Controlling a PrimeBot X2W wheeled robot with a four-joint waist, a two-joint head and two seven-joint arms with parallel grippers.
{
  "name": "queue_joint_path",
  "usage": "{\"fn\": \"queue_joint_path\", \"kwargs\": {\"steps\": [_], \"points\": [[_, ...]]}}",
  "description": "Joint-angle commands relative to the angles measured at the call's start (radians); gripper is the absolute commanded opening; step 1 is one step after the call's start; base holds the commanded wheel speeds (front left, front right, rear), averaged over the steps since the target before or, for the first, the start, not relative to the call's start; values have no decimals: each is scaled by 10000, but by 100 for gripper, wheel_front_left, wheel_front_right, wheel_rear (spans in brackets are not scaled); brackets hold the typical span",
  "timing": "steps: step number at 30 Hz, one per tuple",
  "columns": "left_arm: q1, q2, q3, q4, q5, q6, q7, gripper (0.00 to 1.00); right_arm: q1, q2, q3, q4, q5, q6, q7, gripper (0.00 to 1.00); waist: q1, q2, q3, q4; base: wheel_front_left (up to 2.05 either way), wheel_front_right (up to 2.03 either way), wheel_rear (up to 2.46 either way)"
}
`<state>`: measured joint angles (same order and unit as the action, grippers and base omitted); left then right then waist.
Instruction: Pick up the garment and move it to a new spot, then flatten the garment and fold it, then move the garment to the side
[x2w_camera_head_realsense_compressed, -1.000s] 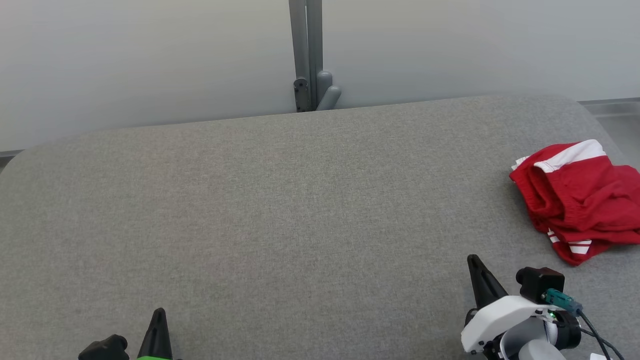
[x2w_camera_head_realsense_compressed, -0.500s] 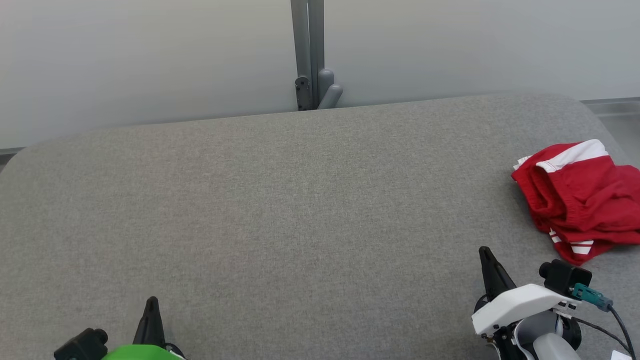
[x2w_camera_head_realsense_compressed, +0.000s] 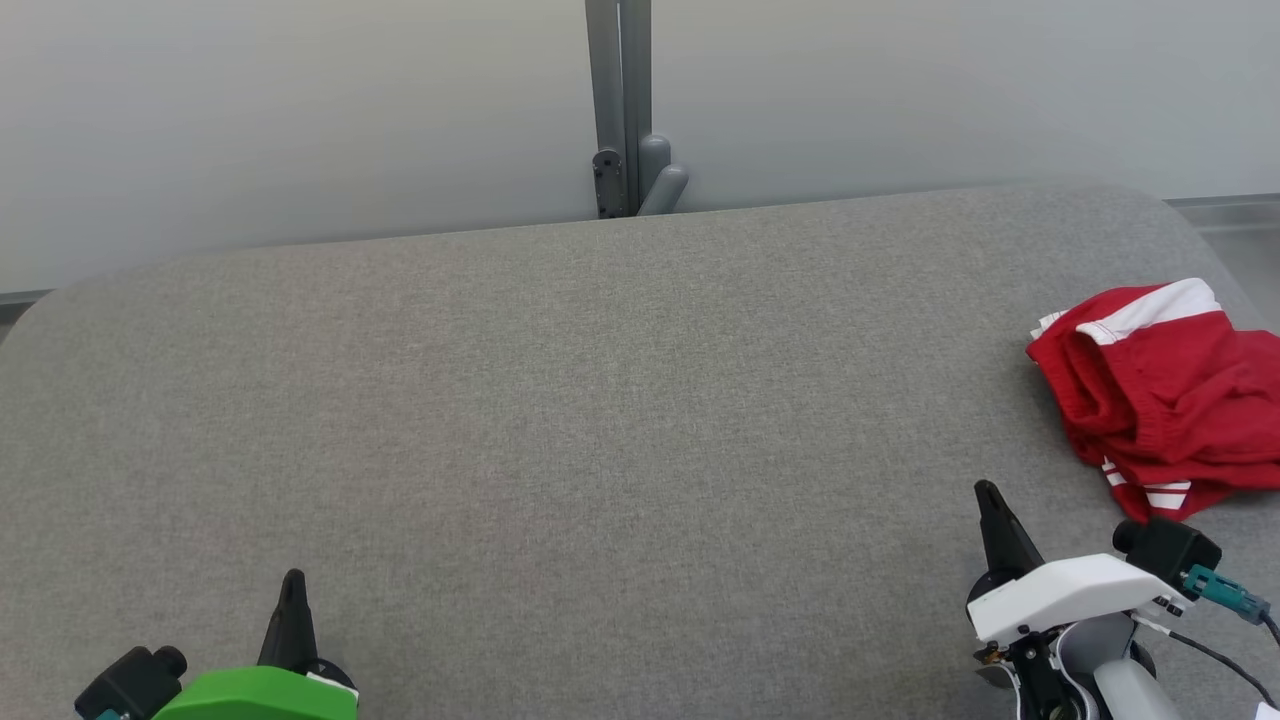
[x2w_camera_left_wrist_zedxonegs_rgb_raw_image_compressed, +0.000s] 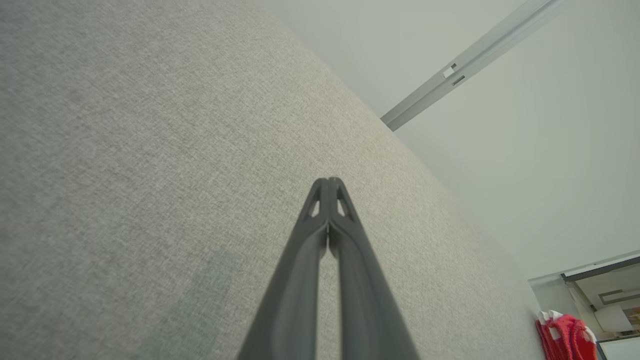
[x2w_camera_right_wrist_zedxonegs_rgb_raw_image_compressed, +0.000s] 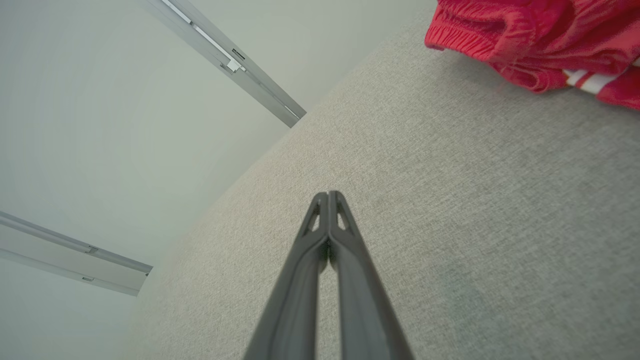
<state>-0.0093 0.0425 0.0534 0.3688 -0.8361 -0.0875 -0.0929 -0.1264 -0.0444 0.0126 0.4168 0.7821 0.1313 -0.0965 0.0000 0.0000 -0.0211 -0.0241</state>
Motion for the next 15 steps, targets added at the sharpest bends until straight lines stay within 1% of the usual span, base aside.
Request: {"fn": "queue_joint_path", "kwargs": {"steps": [1, 3, 15], "points": [[-281, 54, 50, -166, -346, -43, 62, 0, -60, -37, -69, -213, 332, -2, 74, 0, 0, 0, 3, 4, 0, 0, 0], [-330, 57, 84, -225, -712, -69, 167, 0, -52, -39, -127, -289, 737, -2, 177, 0, 0, 0, 12, 12, 0, 0, 0], [-471, 67, 220, -433, -2109, -143, 553, 0, -19, -47, -331, -569, 2226, -1, 548, 0, 0, 0, 46, 46, 0, 0, 0]]}}
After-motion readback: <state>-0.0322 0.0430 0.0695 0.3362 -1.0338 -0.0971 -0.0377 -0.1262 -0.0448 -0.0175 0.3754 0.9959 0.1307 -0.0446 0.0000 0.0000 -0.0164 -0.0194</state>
